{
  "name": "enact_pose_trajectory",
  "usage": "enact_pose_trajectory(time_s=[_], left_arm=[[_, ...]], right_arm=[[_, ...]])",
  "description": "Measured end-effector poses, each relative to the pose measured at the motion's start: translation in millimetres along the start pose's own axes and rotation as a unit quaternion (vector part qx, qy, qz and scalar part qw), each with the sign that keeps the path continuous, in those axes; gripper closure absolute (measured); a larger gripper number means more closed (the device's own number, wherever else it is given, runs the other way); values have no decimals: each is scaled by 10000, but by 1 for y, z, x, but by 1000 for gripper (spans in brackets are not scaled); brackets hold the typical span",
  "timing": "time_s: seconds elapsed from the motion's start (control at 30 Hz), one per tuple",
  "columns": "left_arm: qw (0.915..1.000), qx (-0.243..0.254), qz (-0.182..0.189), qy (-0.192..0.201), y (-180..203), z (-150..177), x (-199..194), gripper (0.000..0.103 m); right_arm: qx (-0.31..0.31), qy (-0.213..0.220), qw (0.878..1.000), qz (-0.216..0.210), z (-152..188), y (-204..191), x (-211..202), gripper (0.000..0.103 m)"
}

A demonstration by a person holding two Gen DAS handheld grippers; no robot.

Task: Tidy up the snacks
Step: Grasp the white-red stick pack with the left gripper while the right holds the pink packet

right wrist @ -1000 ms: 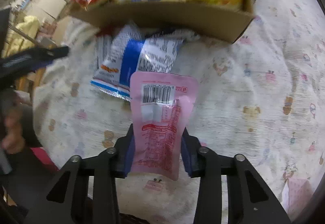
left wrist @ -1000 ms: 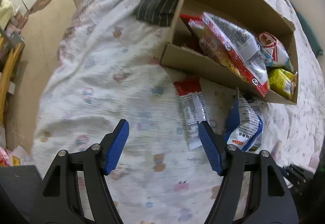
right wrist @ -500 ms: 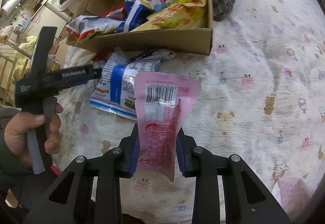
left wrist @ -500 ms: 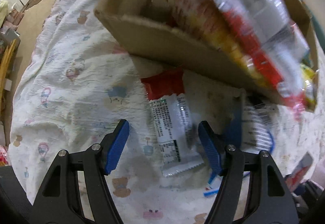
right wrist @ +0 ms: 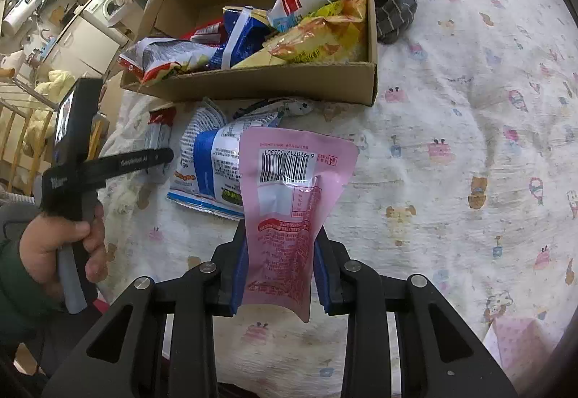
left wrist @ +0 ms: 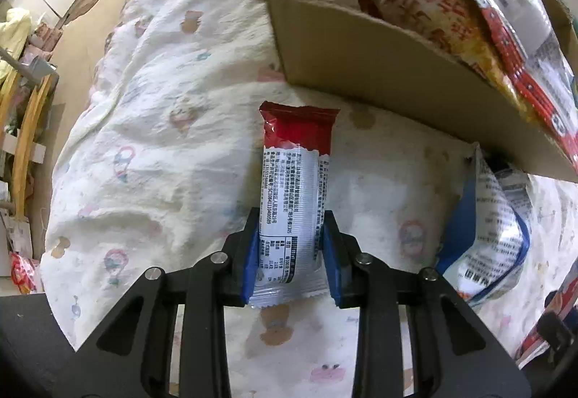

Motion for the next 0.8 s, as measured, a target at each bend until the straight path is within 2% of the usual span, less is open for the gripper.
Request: enact_pose_trajectory(time_s=[0.23, 0.4, 0.63, 0.8], left_arm=[[9997, 141, -164, 86, -35, 8, -12, 76], [9990, 238, -185, 328, -54, 14, -34, 76], [9937, 738, 48, 842, -38, 34, -86, 76], [9876, 905, 185, 1268, -12, 33, -114, 76]], right_arm=[[-97, 83, 9999, -7, -8, -14, 1, 70], [-62, 235, 9997, -86, -15, -21, -5, 70], [24, 483, 9984, -296, -23, -30, -22, 70], [84, 613, 9976, -323, -26, -28, -27, 70]])
Point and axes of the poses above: each gripper's, at about its wrist camera, not at the fingertips, and x roughly the way its jaws point, y to its right, z to its underside, the point moved 6 cm from there along x, roughly the way its jaws point, and after that the axes turned 1 degree about z, right-handed, at the moved point
